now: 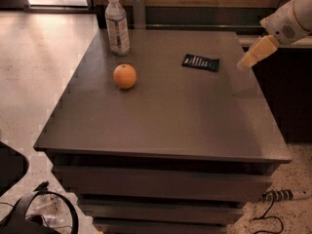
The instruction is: Pick rxbar blueberry
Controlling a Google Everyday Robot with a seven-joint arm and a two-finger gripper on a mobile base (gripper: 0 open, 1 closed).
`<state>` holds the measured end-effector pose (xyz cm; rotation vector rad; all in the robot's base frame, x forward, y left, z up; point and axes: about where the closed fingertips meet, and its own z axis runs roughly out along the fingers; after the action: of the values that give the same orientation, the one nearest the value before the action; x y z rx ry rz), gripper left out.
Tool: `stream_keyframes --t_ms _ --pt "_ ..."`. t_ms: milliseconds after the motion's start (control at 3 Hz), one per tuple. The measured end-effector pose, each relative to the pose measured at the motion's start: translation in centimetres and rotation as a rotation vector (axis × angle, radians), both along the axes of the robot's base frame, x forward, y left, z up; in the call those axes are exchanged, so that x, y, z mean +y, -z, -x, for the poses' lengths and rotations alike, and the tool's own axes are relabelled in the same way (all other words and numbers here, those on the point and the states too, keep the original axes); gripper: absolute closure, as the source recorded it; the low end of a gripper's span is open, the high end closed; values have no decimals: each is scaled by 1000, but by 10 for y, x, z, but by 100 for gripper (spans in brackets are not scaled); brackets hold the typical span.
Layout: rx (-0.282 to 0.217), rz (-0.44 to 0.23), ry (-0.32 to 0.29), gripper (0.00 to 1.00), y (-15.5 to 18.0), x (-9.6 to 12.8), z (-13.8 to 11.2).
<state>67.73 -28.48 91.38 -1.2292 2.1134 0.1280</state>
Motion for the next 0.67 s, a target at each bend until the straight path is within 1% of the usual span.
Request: stream_keyframes --t_ms 333,667 --pt "6 -99 -32 0 22 9 -22" --pt "16 -181 -55 0 41 15 -36"
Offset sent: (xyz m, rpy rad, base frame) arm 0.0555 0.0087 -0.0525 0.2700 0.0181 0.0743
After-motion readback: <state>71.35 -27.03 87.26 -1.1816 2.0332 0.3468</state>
